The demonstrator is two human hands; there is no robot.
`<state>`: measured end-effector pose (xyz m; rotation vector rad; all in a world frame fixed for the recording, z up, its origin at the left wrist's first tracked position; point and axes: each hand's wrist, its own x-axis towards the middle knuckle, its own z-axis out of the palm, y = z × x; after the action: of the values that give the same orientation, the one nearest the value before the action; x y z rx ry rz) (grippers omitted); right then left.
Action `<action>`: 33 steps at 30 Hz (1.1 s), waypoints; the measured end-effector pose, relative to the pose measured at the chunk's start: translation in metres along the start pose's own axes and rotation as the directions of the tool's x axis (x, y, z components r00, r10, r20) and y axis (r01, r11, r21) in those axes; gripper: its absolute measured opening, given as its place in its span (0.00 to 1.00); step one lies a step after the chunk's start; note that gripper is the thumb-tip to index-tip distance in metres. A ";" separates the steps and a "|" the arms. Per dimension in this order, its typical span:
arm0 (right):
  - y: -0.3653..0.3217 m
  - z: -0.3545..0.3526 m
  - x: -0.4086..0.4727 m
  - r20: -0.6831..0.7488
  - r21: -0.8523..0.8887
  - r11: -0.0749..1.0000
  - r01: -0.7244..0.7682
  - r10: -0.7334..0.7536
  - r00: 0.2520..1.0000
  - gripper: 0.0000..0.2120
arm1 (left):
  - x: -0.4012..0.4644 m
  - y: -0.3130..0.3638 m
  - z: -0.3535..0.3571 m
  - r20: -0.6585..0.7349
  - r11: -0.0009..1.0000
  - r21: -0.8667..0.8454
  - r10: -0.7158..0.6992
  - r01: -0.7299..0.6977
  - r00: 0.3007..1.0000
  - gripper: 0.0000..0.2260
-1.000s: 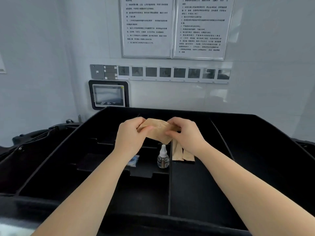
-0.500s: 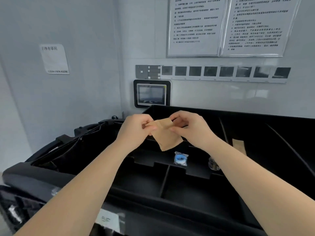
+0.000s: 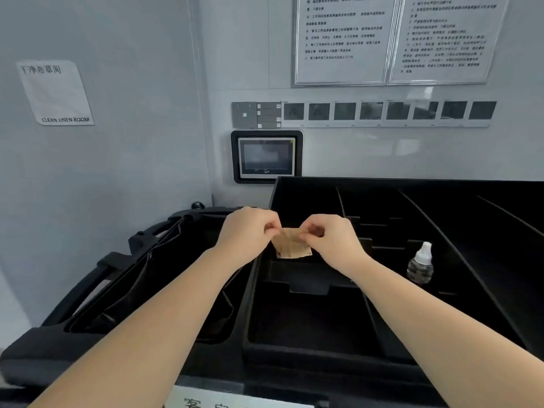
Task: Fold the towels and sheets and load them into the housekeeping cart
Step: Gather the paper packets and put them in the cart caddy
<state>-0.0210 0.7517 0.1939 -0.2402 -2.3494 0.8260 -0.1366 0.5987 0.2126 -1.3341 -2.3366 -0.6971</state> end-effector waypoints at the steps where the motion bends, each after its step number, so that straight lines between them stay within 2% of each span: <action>1: 0.004 0.002 0.001 -0.006 -0.009 1.000 -0.018 0.018 1.000 0.05 | 0.003 -0.001 0.004 0.016 0.999 0.024 0.027 -0.027 1.000 0.05; 3: 0.012 0.002 0.001 -0.017 -0.026 0.999 -0.045 0.045 0.999 0.07 | 0.008 -0.001 0.011 0.062 0.995 0.061 0.074 -0.078 0.995 0.07; 6: 0.024 0.004 0.000 -0.016 -0.071 0.994 -0.079 0.078 0.997 0.09 | 0.012 -0.001 0.021 0.090 0.992 0.016 0.125 -0.127 0.988 0.08; 13: 0.037 0.012 -0.004 0.039 -0.099 0.987 -0.125 0.130 0.991 0.08 | 0.011 -0.004 0.024 0.051 0.990 -0.134 0.056 -0.048 0.997 0.06; 17: 0.040 0.009 -0.005 0.212 -0.153 0.986 -0.062 0.094 0.973 0.06 | 0.005 -0.005 0.021 -0.038 0.983 -0.184 0.023 -0.030 0.999 0.07; 20: 0.043 0.005 -0.005 0.410 -0.205 0.978 -0.026 0.110 0.905 0.05 | -0.003 -0.005 0.017 -0.073 0.983 -0.179 0.022 -0.035 0.997 0.09; 23: 0.044 -0.003 -0.003 0.575 -0.222 0.975 -0.028 0.154 0.803 0.18 | -0.011 -0.004 0.013 -0.073 0.985 -0.173 -0.001 -0.012 0.997 0.11; 25: 0.041 -0.008 -0.002 0.621 -0.214 0.977 -0.023 0.154 0.769 0.23 | -0.016 -0.001 0.011 -0.064 0.985 -0.170 -0.022 0.011 0.998 0.12; 28: 0.034 -0.008 0.001 0.653 -0.241 0.970 0.030 0.139 0.745 0.21 | -0.022 0.004 0.010 -0.064 0.987 -0.155 -0.049 0.038 0.997 0.14; 33: 0.026 0.010 0.008 0.776 -0.441 0.884 0.153 0.290 0.559 0.22 | -0.033 0.012 0.009 -0.055 0.985 -0.157 -0.086 0.077 0.995 0.16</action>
<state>-0.0337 0.7704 0.1756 -0.1481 -3.4858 0.3950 -0.1108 0.5863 0.1905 -1.2661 -2.3396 -0.9489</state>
